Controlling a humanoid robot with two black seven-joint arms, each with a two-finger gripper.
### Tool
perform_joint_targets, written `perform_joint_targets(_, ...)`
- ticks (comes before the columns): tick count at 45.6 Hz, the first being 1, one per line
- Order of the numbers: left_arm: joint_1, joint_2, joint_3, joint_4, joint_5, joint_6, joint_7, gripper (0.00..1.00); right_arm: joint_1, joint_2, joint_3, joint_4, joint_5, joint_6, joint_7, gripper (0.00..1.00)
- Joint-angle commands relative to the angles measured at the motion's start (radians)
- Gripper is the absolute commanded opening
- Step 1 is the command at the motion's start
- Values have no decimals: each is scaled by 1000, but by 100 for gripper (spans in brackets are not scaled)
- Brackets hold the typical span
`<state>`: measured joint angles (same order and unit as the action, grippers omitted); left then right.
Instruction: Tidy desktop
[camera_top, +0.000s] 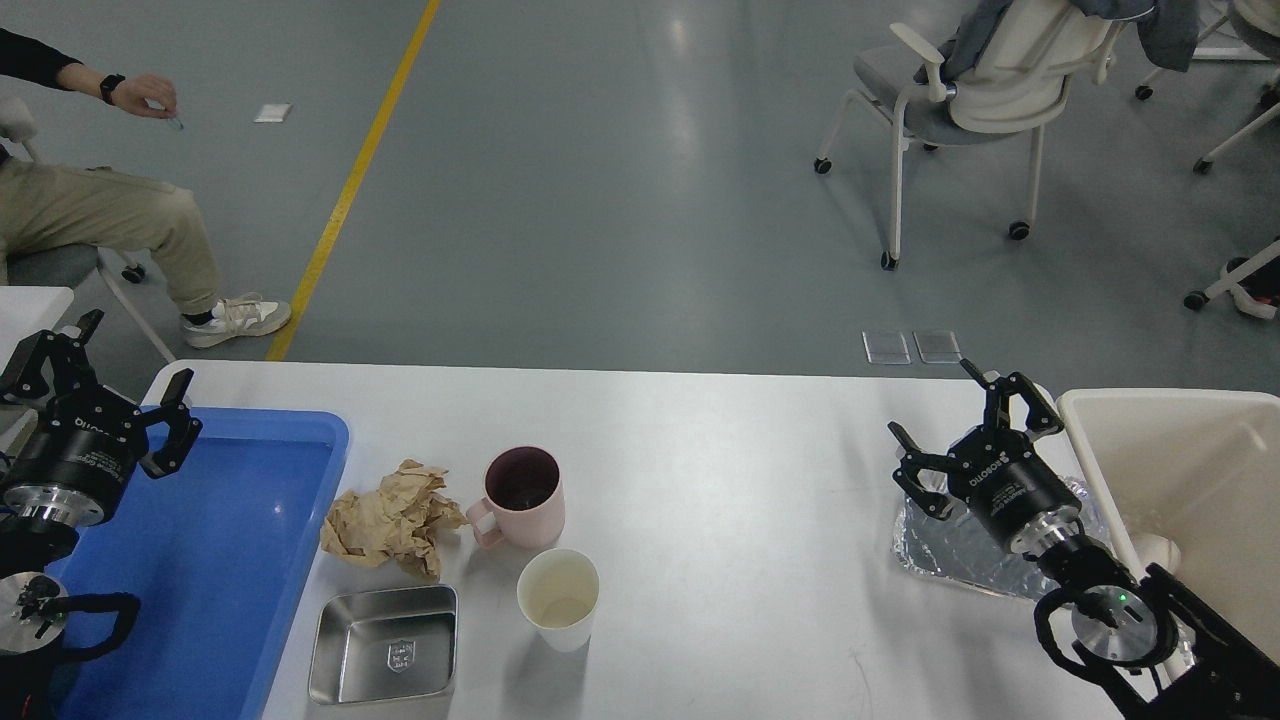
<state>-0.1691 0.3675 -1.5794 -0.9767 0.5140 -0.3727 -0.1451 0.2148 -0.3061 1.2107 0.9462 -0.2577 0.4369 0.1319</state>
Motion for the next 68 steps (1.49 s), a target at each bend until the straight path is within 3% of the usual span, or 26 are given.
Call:
perform_joint_targets(1,-1,4,1,1,-2,-9,-1,97,6,5,0,-1,-5,-9,0,100)
perform_joint_targets(17,8,28,6,3,-134,8,4,97,11,10,-2,-3,-12,-9,0,100)
perform_joint_targets(33,10,39,-1,12,-138,-38,6,97,12,15,-2,-3,-12,-9,0,100)
perform_joint_targets(57,11,34,18,12,-141,-20,15,97,20,13,-3,-4,-12,-9,0,100)
perform_joint_targets(68,14,34,19,10,-141,-17,70,97,20,21,0,-3,-12,-10,0,100)
